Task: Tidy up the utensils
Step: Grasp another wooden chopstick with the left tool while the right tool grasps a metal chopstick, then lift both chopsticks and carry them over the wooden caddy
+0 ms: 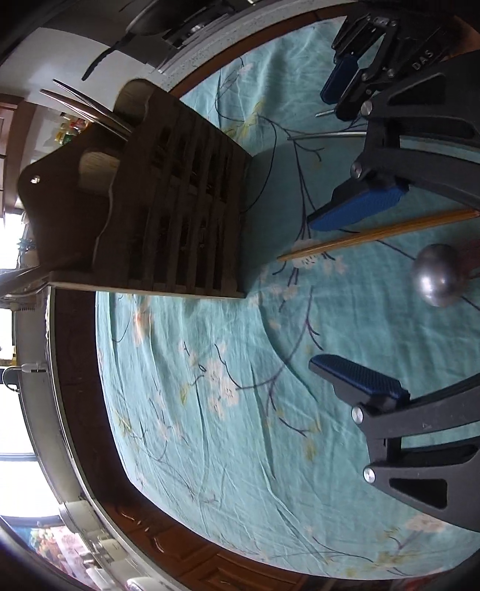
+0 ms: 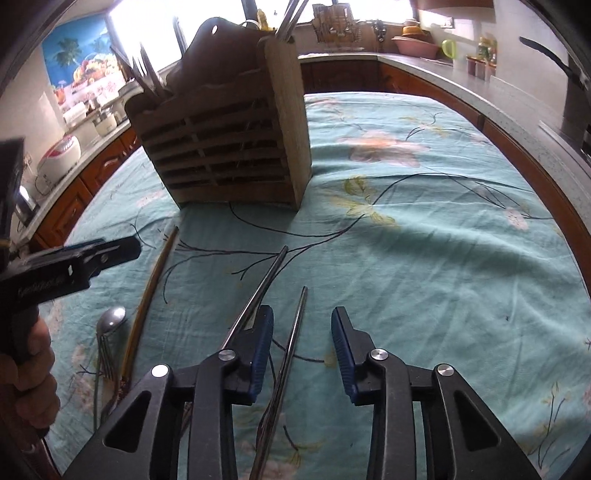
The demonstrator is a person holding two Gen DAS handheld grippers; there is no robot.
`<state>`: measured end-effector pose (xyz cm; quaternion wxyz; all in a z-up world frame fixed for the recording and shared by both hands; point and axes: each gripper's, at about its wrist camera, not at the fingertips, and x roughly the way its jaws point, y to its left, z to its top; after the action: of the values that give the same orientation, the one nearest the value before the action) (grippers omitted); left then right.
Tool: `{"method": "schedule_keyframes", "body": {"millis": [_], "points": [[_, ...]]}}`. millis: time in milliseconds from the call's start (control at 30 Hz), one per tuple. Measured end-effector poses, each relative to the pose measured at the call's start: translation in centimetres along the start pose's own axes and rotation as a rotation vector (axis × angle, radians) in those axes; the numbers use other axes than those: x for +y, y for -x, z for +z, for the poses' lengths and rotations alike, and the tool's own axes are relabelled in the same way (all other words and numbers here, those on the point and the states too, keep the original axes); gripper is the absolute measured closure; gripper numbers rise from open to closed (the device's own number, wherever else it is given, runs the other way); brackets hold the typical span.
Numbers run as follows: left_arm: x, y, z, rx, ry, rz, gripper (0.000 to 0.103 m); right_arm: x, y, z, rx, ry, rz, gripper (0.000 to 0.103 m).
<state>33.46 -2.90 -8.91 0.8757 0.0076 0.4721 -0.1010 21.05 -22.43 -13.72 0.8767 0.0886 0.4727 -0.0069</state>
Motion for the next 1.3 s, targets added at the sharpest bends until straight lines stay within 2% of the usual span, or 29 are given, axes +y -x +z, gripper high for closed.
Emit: {"method": "schedule_keyframes", "body": {"millis": [67,133,167,300,367,467,500,533,633,767,1033,1300], "points": [[-0.3,-1.0,0.3,0.015,-0.013,-0.008,0.047,0.1,-0.2,0.1,0.001,0.013,-0.005,0.073],[-0.5,-2.3,0.5,0.047,-0.021,-0.032,0.052,0.1,-0.3,0.3,0.007,0.017,-0.007,0.078],[-0.7,-3.1,0.6,0.070,-0.024,-0.045,0.059,0.1,-0.4,0.3,0.009,0.021,-0.009,0.081],[-2.1,-4.1,0.9,0.044,-0.089,0.017,0.068,0.9,-0.7,0.4,0.009,0.077,-0.044,0.082],[-2.5,-4.4,1.0,0.038,-0.104,0.017,0.080,1.1,-0.9,0.4,0.010,0.096,-0.052,0.083],[-2.9,-4.9,1.1,0.034,-0.115,0.009,0.093,1.0,-1.0,0.5,0.008,0.103,-0.047,0.087],[-3.2,-5.0,1.0,0.033,-0.118,0.013,0.093,1.1,-1.0,0.5,0.006,0.108,-0.049,0.088],[-3.3,-5.1,1.0,0.032,-0.119,0.015,0.094,1.2,-1.0,0.5,0.005,0.110,-0.047,0.093],[-3.2,-5.3,1.1,0.037,-0.102,-0.005,0.096,1.1,-1.0,0.6,0.007,0.099,-0.031,0.097],[-2.5,-4.2,0.9,0.019,-0.065,-0.044,0.096,0.0,-0.6,1.0,0.015,0.030,0.041,0.099],[-1.8,2.5,-0.5,-0.085,-0.006,-0.142,0.097,-1.2,4.3,1.8,-0.078,-0.020,0.107,0.099],[0.2,9.4,-2.9,-0.181,0.009,-0.175,0.097,-0.5,10.1,2.8,-0.199,-0.018,0.142,0.099]]}}
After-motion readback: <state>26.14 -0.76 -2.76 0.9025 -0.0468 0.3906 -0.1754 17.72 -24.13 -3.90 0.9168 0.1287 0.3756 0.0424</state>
